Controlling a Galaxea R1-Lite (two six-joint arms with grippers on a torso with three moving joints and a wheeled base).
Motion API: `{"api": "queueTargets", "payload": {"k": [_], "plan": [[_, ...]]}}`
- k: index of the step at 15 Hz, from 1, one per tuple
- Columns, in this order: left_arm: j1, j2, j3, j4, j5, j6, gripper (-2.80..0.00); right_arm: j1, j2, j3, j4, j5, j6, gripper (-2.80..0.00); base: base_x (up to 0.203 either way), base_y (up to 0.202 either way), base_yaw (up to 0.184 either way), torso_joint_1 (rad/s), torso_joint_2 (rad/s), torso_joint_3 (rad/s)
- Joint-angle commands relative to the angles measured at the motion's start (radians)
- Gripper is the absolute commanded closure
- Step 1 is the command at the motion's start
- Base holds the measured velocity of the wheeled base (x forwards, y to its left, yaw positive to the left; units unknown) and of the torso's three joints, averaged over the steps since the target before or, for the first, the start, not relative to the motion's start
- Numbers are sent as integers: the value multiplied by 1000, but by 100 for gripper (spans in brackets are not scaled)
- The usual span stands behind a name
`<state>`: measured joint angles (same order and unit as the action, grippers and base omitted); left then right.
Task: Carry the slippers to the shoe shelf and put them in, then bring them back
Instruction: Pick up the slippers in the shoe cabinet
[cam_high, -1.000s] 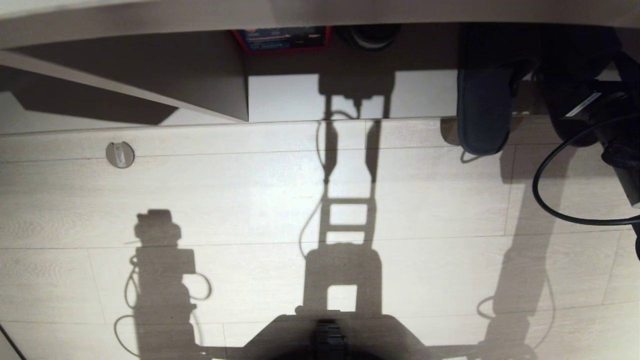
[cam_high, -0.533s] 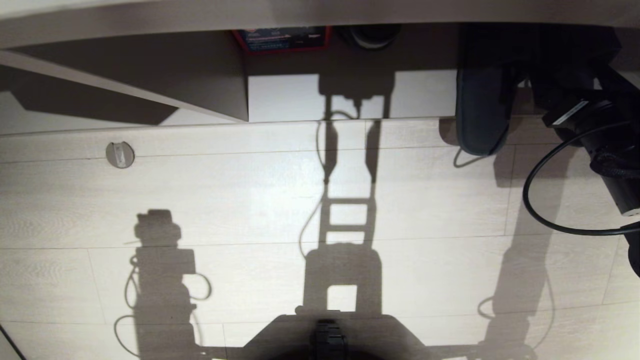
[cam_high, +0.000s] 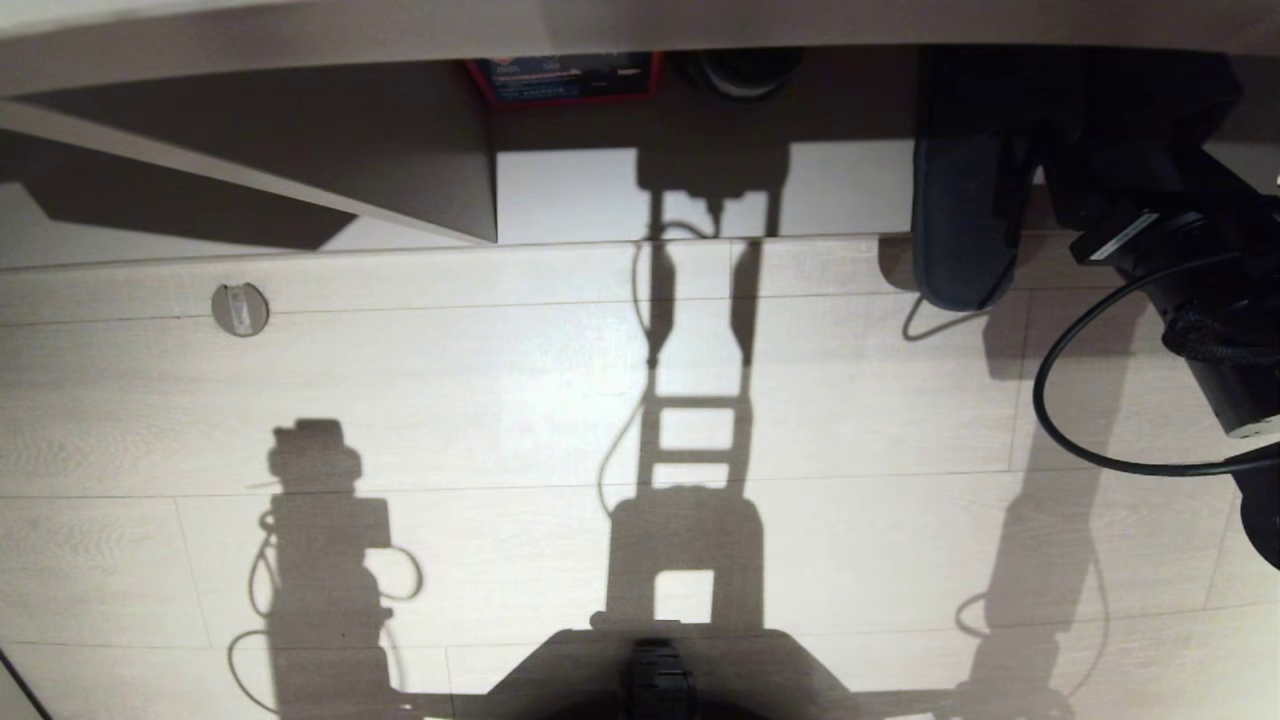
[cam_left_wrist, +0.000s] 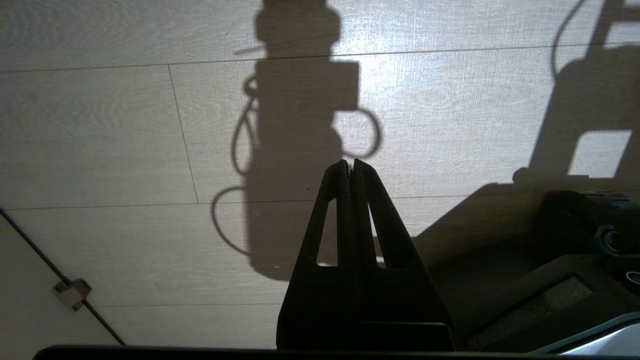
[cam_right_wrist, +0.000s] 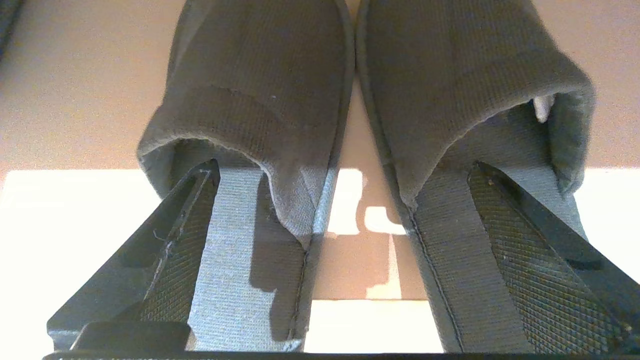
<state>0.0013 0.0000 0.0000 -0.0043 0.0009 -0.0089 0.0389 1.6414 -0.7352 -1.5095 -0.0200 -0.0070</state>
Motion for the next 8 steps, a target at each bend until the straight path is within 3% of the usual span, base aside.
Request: {"api": "queueTargets", "payload": {"k": [1,8], "plan": [[0,0,0,0,1,0,0,-1,21,-11,-9,-2,0,-280,0,0,0,0,0,0],[0,0,0,0,1,0,0,-11,91,-121,-11,-8,0,-280,0,0,0,0,0,0]]}}
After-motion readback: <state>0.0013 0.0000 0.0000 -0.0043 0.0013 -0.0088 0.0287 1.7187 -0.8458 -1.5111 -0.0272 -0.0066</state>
